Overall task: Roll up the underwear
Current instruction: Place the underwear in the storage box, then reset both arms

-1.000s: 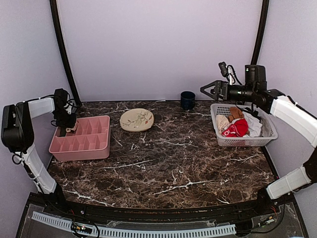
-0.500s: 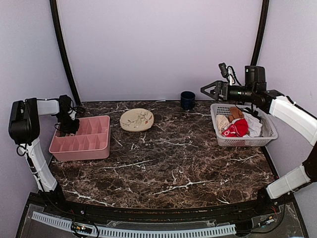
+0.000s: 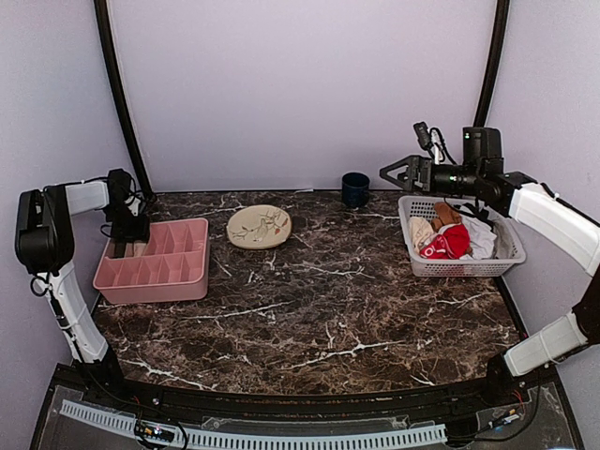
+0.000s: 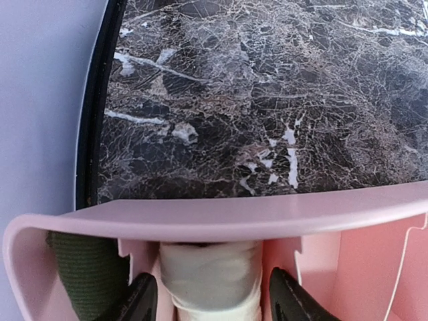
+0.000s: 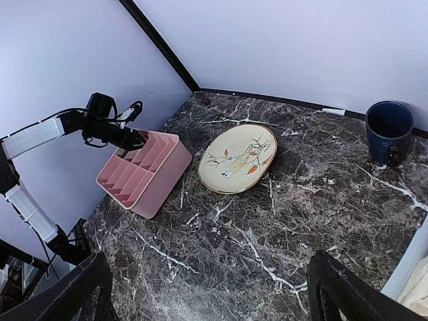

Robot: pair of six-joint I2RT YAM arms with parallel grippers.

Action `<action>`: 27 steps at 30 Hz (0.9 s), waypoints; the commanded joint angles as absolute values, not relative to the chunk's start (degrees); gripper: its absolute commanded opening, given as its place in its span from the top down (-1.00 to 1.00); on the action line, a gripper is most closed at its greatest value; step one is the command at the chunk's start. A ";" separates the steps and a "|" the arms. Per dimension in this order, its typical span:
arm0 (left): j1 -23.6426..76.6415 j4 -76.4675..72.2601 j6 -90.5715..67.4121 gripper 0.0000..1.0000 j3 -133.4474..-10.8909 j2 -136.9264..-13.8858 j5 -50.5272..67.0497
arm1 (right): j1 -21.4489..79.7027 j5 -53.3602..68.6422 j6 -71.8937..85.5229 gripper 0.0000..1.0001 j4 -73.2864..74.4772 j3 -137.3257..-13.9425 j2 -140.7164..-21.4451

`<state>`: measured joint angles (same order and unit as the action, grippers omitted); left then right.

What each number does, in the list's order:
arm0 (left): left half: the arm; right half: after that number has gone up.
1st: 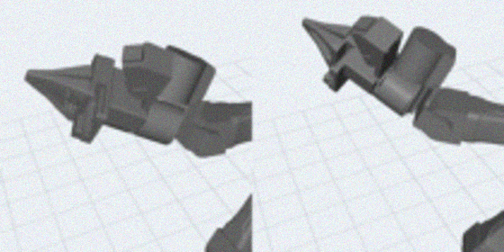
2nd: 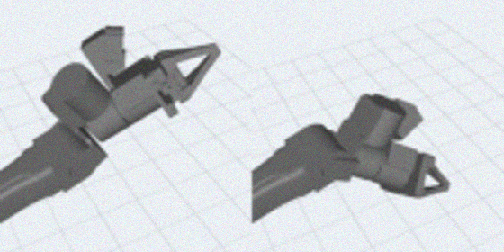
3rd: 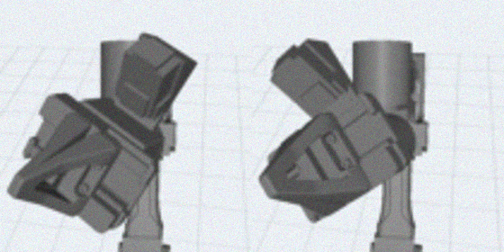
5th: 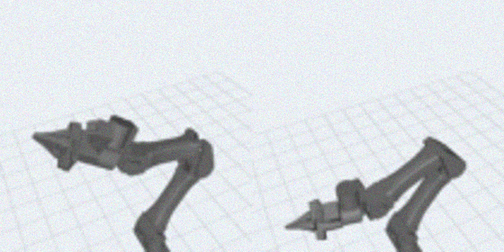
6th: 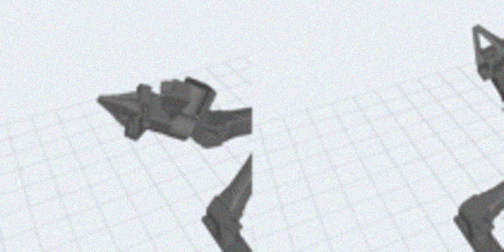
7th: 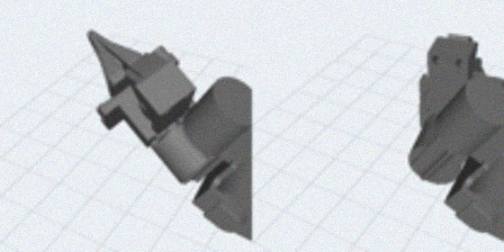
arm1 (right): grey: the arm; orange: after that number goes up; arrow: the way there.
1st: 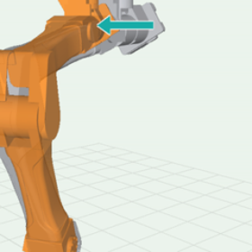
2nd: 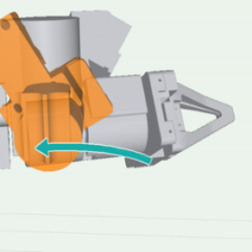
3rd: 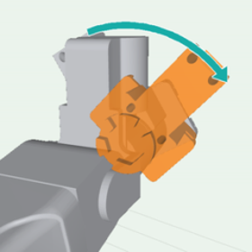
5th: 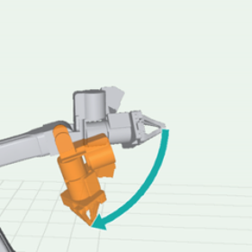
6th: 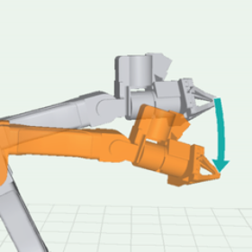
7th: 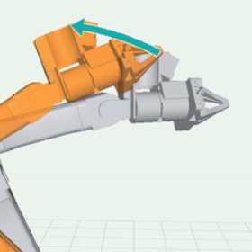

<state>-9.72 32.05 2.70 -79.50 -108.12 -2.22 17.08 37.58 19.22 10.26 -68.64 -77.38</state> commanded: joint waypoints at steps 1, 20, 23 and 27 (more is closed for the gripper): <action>-9.76 35.33 2.13 -0.24 -81.26 -104.69 -1.92 | 16.64 38.52 19.71 -0.99 8.08 -67.92 -76.52; 6.03 37.89 -0.73 -0.98 -94.56 -87.39 6.92 | 15.59 35.04 18.57 -0.99 14.61 -70.32 -73.04; 11.95 37.50 -3.79 -0.98 -93.22 -86.50 5.85 | 15.59 35.62 20.66 -0.99 14.51 -68.28 -71.72; 20.61 33.71 -8.54 -0.98 -87.22 -84.35 6.12 | 15.62 36.01 22.53 -0.99 13.53 -62.92 -68.83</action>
<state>14.15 35.09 -3.09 -92.38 -87.07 5.52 15.94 35.99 20.25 14.17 -67.24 -71.81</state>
